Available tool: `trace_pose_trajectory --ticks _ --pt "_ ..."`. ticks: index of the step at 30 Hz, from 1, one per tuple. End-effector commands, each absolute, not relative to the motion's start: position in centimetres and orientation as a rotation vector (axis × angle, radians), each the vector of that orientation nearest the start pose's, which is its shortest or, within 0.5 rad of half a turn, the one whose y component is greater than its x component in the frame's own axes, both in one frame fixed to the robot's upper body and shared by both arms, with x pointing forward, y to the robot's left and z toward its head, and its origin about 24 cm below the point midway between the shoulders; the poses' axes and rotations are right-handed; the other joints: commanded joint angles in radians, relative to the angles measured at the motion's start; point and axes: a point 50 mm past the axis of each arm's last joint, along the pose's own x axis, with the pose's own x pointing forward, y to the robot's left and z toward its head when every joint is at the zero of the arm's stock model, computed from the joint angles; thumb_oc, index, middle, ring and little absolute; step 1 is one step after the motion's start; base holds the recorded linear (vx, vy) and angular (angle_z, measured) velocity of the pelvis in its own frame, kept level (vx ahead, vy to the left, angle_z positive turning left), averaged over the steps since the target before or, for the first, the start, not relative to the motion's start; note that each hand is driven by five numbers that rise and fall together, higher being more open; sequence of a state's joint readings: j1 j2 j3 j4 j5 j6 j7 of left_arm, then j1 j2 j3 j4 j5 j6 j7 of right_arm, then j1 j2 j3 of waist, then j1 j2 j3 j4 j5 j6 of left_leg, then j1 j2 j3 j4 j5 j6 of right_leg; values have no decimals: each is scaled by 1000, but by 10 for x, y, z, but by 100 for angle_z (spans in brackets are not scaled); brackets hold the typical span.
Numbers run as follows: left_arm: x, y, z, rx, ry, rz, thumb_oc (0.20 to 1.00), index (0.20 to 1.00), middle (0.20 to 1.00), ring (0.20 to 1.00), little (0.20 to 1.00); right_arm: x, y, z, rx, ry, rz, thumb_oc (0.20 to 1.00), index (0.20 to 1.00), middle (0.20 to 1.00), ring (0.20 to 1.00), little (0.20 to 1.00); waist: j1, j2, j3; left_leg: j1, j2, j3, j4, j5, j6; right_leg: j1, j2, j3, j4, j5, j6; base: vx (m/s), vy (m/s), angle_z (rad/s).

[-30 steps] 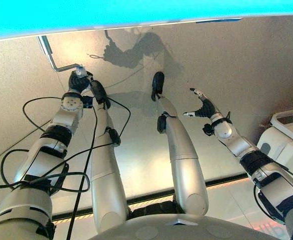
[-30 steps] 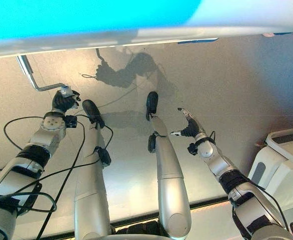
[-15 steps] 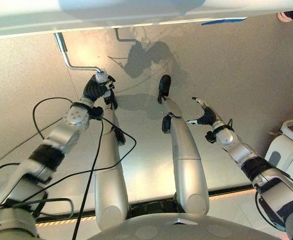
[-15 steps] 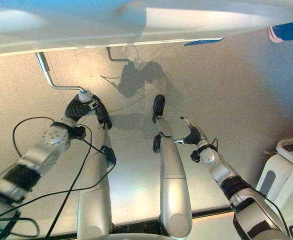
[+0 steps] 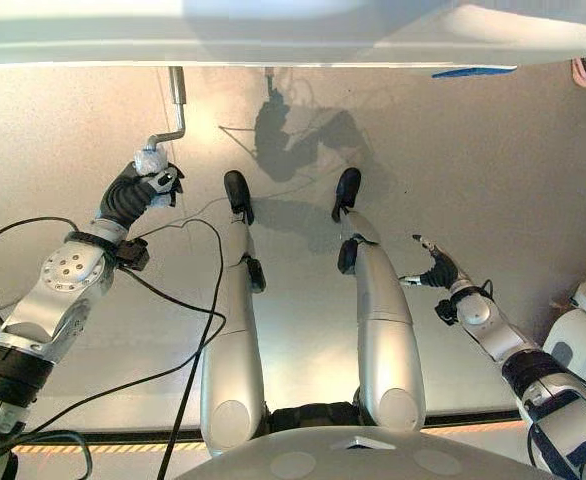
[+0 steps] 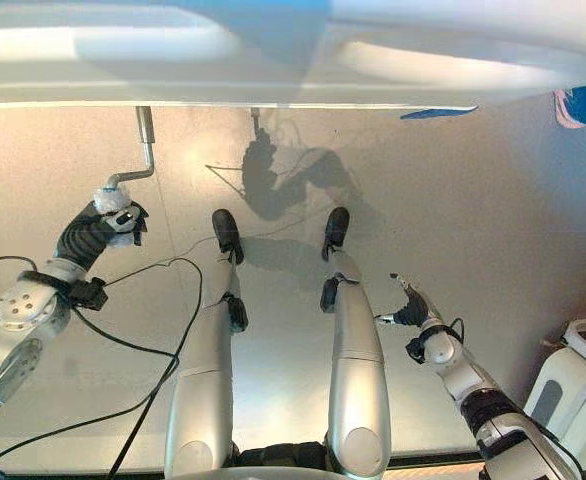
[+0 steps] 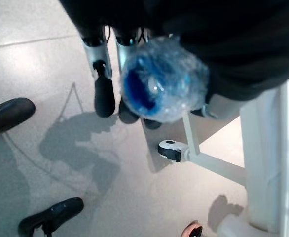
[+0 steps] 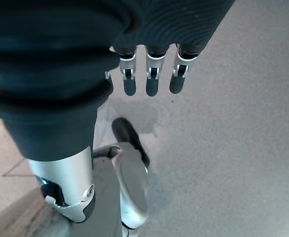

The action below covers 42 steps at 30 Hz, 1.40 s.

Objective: Raise the hospital bed

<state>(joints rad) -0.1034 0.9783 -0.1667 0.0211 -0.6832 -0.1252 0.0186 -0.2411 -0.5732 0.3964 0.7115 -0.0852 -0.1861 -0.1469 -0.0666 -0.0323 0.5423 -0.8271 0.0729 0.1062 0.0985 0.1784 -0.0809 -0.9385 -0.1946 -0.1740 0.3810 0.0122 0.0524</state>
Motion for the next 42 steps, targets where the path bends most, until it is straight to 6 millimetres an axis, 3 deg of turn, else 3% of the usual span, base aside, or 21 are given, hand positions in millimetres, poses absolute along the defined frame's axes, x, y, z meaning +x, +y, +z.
trace_pose_trajectory --ticks 1,2,6,7,9,10,11,18,24,27,31,35,39,42 --pt "242 278 142 343 -243 -107 200 200 200 200 200 247 -279 -26 -836 369 77 1000 1000 1000 1000 1000 17 66 -22 -39 -47 32 136 -120 21 57 10 9 -134 100 137 52 161 1" --pt "247 295 138 357 -225 -8 200 200 200 200 200 251 -276 -22 -834 345 78 1000 1000 1000 1000 1000 17 57 -22 -56 -50 32 145 -128 25 55 4 7 -144 105 141 41 130 1" --pt "251 298 137 360 -226 25 200 200 200 200 200 253 -274 -22 -828 340 77 1000 1000 1000 1000 1000 18 52 -22 -68 -50 31 153 -132 27 52 2 6 -148 106 141 22 61 1" --pt "262 314 137 362 -223 148 200 200 200 200 200 259 -268 -17 -827 307 86 1000 1000 1000 1000 1000 13 32 -22 -98 -51 33 165 -146 31 44 -3 5 -168 113 147 76 183 5" --pt "276 328 140 373 -219 250 200 200 200 200 200 269 -258 -7 -816 249 97 1000 1000 1000 1000 1000 0 6 -22 -128 -48 36 189 -160 35 35 -1 12 -186 122 151 72 153 3" --pt "277 327 141 373 -220 248 200 200 200 200 200 270 -259 -7 -816 248 96 1000 1000 1000 1000 1000 2 6 -22 -129 -48 37 190 -161 35 34 -1 13 -186 122 151 50 90 -2" --pt "287 332 143 383 -212 298 200 200 200 200 200 275 -251 -2 -803 216 104 1000 1000 1000 1000 1000 -13 -16 -22 -145 -44 39 203 -172 38 26 1 16 -199 128 154 47 89 0" --pt "326 346 155 390 -147 457 200 200 200 200 200 294 -221 17 -750 95 142 1000 1000 1000 1000 1000 -72 -89 -22 -208 -29 54 260 -213 49 -9 16 45 -243 149 157 42 55 -5" --pt "341 350 172 480 -117 509 200 200 200 200 200 299 -207 22 -723 53 166 1000 1000 1000 1000 1000 -100 -121 -22 -237 -14 67 306 -245 60 -39 29 70 -248 150 153 34 33 -15" --pt "341 350 172 480 -117 508 200 200 200 200 200 299 -207 22 -722 53 165 1000 1000 1000 1000 1000 -99 -121 -22 -237 -14 67 306 -245 60 -39 29 70 -247 150 153 12 -8 -14" --pt "358 335 184 555 -116 493 200 200 200 200 200 302 -190 28 -699 7 212 1000 1000 1000 1000 1000 -126 -131 -22 -272 5 76 344 -259 66 -102 48 95 -224 145 140 22 -34 -8" --pt "365 320 185 567 -135 455 200 200 200 200 200 304 -188 30 -705 -5 216 1000 1000 1000 1000 1000 -131 -133 -22 -277 9 83 341 -257 66 -120 55 104 -218 146 134 1 -55 -14" --pt "375 270 193 571 -258 298 200 200 200 200 200 306 -188 31 -726 -2 213 1000 1000 1000 1000 1000 -133 -120 -22 -264 6 85 307 -239 63 -124 61 107 -220 145 129 -13 -82 -4" --pt "377 253 197 580 -302 237 200 200 200 200 200 307 -189 32 -736 0 215 1000 1000 1000 1000 1000 -134 -119 -22 -253 5 88 283 -229 61 -122 64 107 -226 148 130 -20 -69 5"
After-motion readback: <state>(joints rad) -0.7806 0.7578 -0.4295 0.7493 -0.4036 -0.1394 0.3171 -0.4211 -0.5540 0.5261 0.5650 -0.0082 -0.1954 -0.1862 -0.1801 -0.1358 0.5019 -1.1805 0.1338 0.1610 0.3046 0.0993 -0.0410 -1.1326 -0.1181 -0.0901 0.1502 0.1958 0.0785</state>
